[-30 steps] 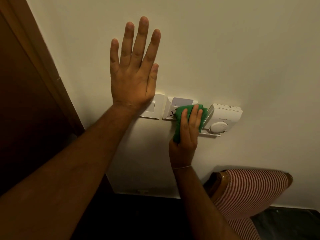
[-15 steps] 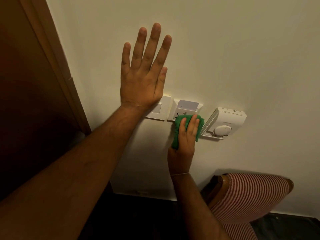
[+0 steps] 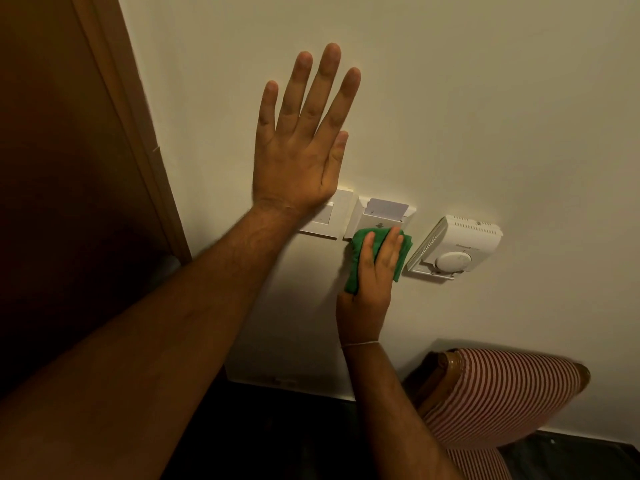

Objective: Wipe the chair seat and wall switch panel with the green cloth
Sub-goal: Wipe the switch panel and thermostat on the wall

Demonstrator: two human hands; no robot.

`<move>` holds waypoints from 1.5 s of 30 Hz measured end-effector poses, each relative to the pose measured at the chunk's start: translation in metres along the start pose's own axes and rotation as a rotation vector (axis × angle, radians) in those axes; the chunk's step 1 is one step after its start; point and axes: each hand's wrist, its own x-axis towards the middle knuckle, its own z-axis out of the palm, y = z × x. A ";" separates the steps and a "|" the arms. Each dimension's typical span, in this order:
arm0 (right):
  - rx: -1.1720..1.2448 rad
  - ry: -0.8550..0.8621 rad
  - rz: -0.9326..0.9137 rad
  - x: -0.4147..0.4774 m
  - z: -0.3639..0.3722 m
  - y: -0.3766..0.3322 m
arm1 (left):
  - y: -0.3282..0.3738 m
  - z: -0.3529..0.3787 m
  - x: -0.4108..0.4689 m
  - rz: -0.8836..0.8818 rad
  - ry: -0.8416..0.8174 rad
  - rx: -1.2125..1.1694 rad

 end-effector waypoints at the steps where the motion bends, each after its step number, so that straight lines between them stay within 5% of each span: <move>1: 0.006 0.021 -0.011 0.006 0.000 -0.002 | 0.000 0.000 0.000 -0.001 0.002 -0.004; 5: 0.006 0.092 -0.043 0.027 0.003 -0.009 | 0.002 0.000 0.001 -0.014 0.007 -0.017; 12: -0.039 -0.046 0.025 -0.009 0.001 -0.002 | 0.001 0.001 0.000 -0.004 0.002 0.001; 24: -0.018 0.197 0.130 -0.002 0.000 0.016 | 0.001 -0.001 0.000 -0.001 -0.007 0.030; 35: 0.022 0.086 -0.061 0.002 0.026 -0.012 | 0.004 -0.009 0.000 0.010 0.006 0.026; 41: 0.029 0.278 0.143 0.013 0.004 0.008 | 0.006 -0.009 0.001 0.023 0.018 0.062; 45: 0.107 0.201 0.020 0.014 0.017 -0.018 | 0.006 -0.008 0.001 0.027 0.033 0.058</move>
